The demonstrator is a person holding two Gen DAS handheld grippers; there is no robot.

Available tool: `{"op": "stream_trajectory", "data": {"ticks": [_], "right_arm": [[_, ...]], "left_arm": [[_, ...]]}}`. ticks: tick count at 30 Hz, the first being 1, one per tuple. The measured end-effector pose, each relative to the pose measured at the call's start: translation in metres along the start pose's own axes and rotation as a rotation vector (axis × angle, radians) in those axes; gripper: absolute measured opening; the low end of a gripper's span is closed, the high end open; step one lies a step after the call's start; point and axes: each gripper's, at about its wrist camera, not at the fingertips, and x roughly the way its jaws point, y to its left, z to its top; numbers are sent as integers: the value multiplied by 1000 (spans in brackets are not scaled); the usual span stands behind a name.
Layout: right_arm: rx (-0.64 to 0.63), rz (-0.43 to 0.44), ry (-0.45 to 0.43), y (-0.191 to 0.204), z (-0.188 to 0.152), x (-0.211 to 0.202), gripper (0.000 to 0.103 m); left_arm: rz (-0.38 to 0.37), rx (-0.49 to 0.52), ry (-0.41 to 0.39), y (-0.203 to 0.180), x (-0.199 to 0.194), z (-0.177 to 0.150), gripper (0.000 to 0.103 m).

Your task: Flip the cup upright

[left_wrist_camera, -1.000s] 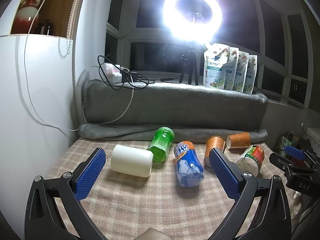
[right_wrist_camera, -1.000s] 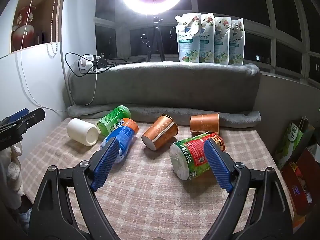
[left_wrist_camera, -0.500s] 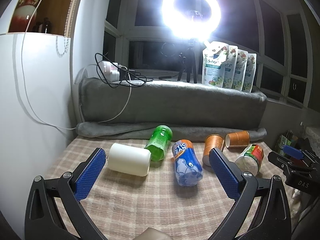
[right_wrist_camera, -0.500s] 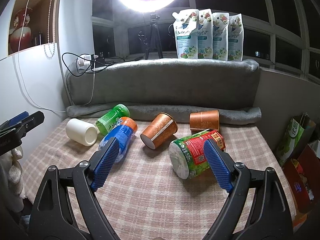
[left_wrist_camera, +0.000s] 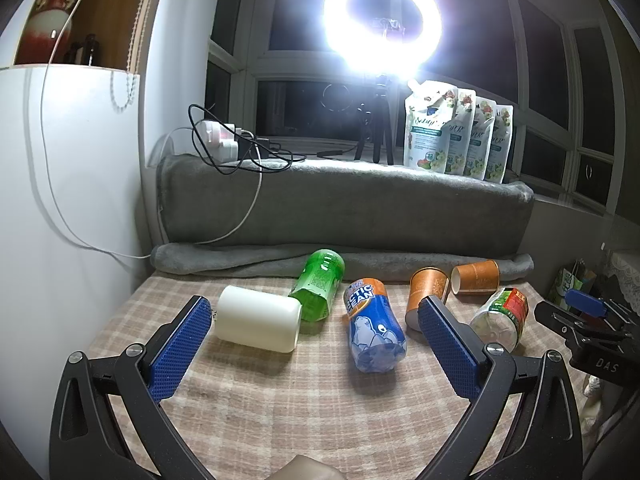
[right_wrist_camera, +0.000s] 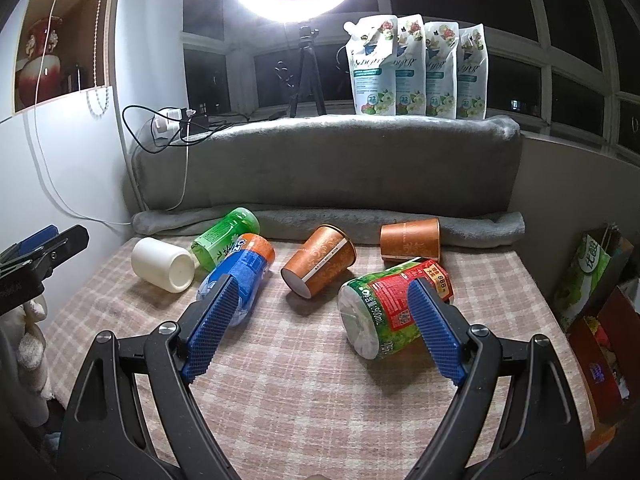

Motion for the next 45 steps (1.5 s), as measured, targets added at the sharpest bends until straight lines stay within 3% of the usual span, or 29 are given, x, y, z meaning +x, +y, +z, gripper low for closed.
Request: {"op": "stream_trajectory", "data": {"ticks": [32,45], "right_arm": [[-1,13,15,8,5,9,89],[11,66,71,11,19,34,89]], "left_arm": [[-3,-8,7,2,1,-1,102],[11,-20,40,18,10,-6,102]]}}
